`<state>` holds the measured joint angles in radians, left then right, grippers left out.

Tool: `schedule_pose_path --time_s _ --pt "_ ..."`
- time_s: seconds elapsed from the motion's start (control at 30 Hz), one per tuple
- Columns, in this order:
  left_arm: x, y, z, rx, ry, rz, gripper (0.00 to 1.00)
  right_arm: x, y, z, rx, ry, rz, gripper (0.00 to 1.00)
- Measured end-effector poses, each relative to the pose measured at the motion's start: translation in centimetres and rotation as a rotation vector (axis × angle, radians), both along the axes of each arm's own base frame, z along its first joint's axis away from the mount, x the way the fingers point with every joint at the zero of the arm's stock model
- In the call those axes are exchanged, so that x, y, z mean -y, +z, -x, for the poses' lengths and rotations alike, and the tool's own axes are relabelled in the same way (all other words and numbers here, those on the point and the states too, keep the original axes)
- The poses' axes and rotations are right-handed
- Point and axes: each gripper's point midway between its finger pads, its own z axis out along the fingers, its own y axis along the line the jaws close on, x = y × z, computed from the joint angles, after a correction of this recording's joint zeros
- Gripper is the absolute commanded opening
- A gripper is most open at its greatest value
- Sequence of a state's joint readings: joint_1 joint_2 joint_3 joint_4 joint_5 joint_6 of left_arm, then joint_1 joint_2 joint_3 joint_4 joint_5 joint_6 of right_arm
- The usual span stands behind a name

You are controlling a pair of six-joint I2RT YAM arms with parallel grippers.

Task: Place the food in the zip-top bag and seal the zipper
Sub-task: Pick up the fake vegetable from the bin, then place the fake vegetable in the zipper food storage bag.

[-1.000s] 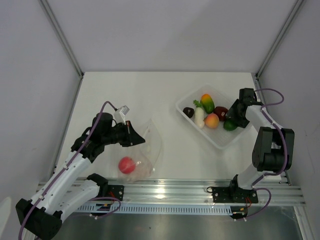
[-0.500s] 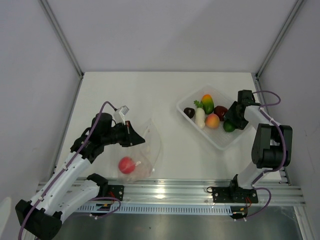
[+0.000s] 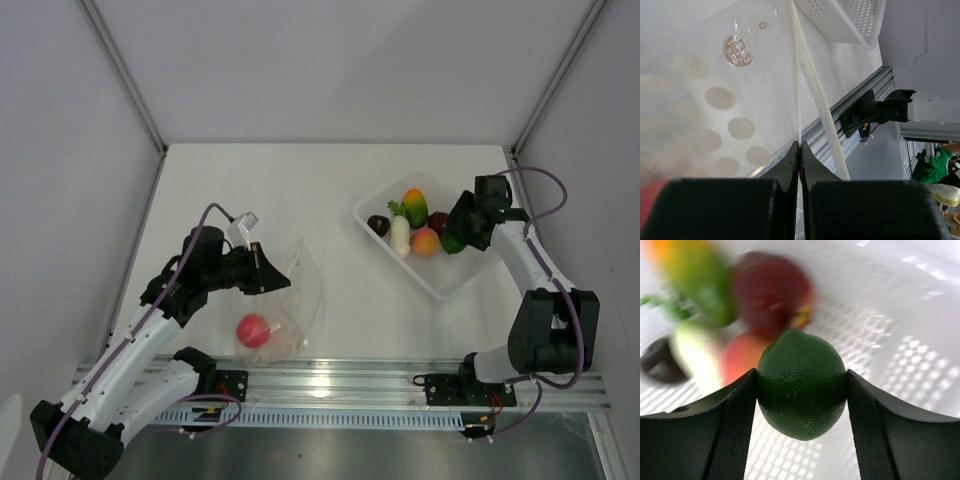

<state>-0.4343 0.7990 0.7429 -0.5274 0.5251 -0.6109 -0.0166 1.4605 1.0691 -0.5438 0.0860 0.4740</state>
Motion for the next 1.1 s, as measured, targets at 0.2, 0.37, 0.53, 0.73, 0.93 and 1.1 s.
schedule_pose_path --time_s 0.2,0.37,0.53,0.73,0.93,1.1 --pt "0.1 -0.1 0.0 -0.014 -0.002 0.003 0.00 -8.7 6.1 1.2 0.161 0.247 -0.034 0.00" --pt "0.4 -0.1 0.1 -0.031 -0.016 0.018 0.00 -17.5 10.0 4.9 0.270 0.511 -0.085 0.00" --pt "0.6 -0.2 0.2 -0.042 -0.022 0.022 0.01 -24.1 13.2 10.3 0.354 0.746 -0.153 0.00" --pt "0.7 -0.1 0.4 -0.049 -0.030 0.031 0.01 -29.2 14.6 15.4 0.370 0.933 -0.249 0.00" --pt "0.7 0.0 0.5 -0.056 -0.029 0.036 0.01 -32.1 15.1 17.8 0.322 0.962 -0.401 0.00" --pt "0.8 -0.2 0.5 -0.067 -0.021 0.044 0.01 -34.8 14.2 18.3 0.241 0.888 -0.514 0.00"
